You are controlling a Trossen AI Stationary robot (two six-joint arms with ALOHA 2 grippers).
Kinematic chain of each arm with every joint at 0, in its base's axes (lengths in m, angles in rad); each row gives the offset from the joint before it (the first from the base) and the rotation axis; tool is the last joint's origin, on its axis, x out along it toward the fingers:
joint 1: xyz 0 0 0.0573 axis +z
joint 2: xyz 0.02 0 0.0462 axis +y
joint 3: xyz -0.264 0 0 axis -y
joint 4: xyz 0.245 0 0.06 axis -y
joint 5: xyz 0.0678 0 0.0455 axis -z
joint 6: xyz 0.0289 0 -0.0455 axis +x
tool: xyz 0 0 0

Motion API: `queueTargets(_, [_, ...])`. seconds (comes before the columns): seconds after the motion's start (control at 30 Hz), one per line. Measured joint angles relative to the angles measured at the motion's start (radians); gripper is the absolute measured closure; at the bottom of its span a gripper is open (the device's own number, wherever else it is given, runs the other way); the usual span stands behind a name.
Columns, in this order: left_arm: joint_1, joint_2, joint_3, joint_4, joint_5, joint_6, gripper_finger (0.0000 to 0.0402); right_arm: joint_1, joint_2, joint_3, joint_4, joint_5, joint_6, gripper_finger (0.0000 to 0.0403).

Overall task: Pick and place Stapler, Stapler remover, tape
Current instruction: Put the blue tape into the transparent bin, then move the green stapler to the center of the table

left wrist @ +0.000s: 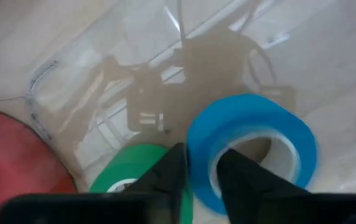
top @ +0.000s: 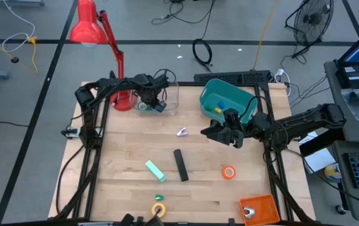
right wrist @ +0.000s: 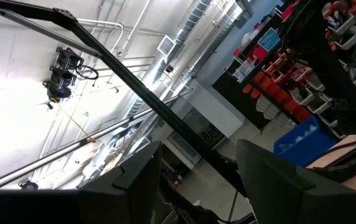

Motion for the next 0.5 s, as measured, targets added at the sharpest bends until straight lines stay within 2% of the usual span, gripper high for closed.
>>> queueTargets(0.13, [0.0,-0.005,0.0,-0.027,-0.016,-0.02,0.023,0.0,0.0,0.0,0.0,0.0,0.0,0.0202])
queueTargets(0.23, [0.0,-0.026,0.0,-0.035,-0.017,-0.023,0.0201,0.0,0.0,0.0,0.002,0.0,0.003,0.0202])
queueTargets(0.37, [0.0,-0.102,0.007,-0.022,-0.04,-0.019,0.0189,0.0,0.0,0.0,0.003,0.0,0.004,0.0202])
queueTargets(0.5, [-0.001,-0.206,0.051,-0.015,-0.065,-0.028,0.0202,0.0,0.0,0.0,0.003,0.0,0.008,0.0202])
